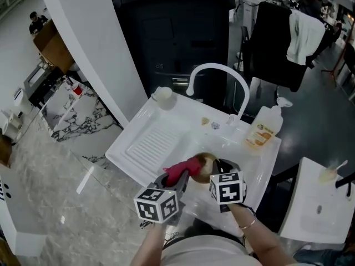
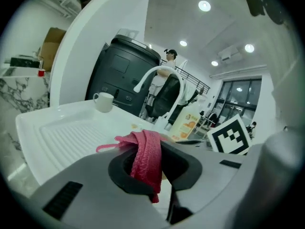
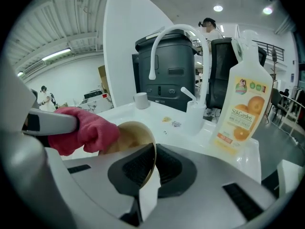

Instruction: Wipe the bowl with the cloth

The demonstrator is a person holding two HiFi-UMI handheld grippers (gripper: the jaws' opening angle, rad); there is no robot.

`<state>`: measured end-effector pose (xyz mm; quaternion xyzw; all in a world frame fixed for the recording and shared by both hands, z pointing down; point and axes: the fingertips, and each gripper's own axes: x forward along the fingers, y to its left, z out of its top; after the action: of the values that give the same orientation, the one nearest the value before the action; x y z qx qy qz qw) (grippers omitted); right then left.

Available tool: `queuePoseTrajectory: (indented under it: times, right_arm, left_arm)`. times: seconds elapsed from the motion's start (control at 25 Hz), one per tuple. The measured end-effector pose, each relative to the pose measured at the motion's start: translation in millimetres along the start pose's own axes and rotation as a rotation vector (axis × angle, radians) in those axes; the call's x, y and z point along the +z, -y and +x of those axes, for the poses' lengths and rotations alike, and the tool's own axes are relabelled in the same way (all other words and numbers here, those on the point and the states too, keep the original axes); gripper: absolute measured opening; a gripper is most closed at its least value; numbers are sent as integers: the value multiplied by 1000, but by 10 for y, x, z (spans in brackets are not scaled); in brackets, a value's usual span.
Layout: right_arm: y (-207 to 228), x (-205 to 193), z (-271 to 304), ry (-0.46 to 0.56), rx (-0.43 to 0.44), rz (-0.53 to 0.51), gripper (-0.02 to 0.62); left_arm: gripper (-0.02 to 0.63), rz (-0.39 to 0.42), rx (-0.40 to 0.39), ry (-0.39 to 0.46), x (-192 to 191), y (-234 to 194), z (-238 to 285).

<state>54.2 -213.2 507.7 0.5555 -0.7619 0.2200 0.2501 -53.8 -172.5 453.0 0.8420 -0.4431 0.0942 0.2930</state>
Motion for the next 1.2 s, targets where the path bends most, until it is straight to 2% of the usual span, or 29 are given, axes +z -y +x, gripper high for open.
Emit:
queuePoseTrajectory:
  times: [0.08,0.16,0.32,0.44,0.56,0.84,1.0,1.2]
  right_arm:
    - [-68,15,-7,6,14,-2,18]
    - [-149,34,-29,15,30,0,18]
    - [-242,82,-86,32,52,-4,17]
    - [-224,99,-108,37,63,-3,19]
    - [-194,85,-117,33,67,-1,25]
    - [-47,51,-40,40,27,43,25]
    - [49,14,1,35,15,81,23]
    - [156,15,27,40,2,123,23]
  left_arm:
    - [60,10,-61,-32,-20,147,59]
    - [60,44,-77,-84,-74,243,145]
    - [60,111,-43,-179,-207,265,310]
    - [60,136,-36,-212,-279,270,426]
    - [60,197,-9,-243,-341,271,526]
    - [60,355,125,-239,-366,76,598]
    - [60,361,163,-218,-320,-23,506]
    - [60,332,198,-194,-241,-111,332]
